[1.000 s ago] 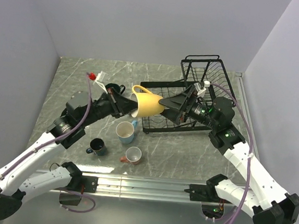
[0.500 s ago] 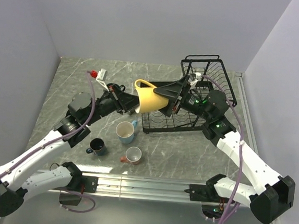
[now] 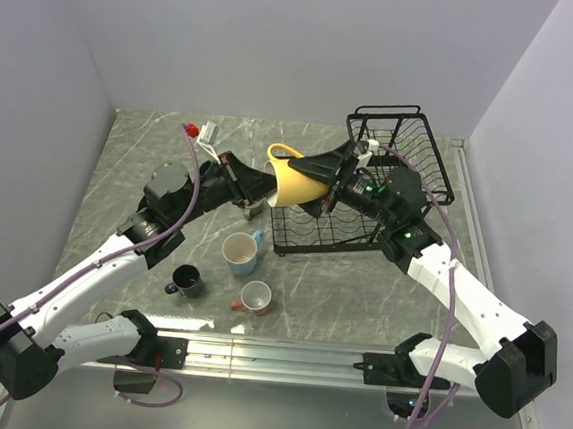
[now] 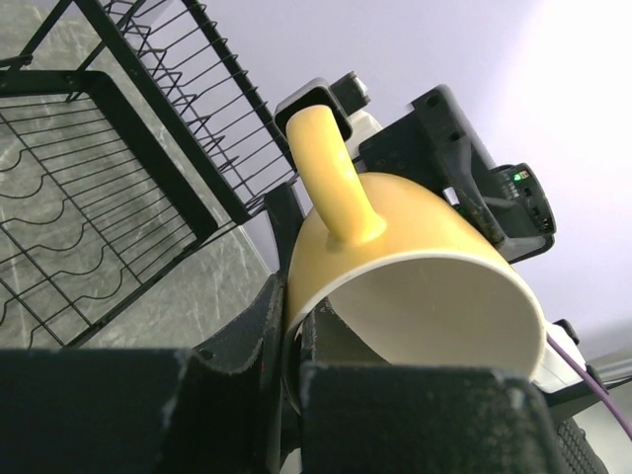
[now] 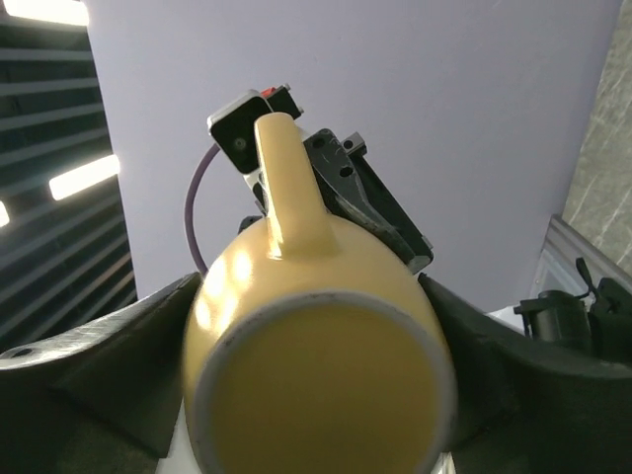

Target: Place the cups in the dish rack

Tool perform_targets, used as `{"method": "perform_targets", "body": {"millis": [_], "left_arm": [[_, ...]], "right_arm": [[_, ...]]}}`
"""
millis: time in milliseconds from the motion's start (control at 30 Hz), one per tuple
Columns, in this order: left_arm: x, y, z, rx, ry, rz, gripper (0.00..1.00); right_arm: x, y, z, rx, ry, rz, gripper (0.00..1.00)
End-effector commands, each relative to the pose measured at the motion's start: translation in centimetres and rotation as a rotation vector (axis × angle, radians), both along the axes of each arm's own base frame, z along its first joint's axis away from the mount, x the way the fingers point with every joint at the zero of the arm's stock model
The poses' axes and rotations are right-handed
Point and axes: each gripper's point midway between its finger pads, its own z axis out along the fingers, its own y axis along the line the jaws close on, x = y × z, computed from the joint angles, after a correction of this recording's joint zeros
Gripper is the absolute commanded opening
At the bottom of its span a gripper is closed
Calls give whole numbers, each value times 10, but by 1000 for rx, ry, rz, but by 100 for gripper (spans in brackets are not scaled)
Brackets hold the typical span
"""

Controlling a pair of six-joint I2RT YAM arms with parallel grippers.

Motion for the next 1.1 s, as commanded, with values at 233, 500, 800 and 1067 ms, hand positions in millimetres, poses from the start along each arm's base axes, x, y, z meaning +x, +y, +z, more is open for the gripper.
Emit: {"method": "perform_targets", "body": {"millis": [233, 500, 800, 1067], "left_arm": [[-14, 5, 10, 25, -53, -39, 4], [-9, 19, -21, 161, 54, 31, 75], [-7, 78, -63, 348, 175, 278, 95], [-17, 130, -92, 537, 285, 444, 92]], "right_arm": [[-6, -1, 49, 105, -114, -25, 23], [1, 2, 52, -3, -169, -52, 0], [42, -23, 61, -279, -288, -260, 0], [111, -60, 30, -780, -369, -498, 0]]}}
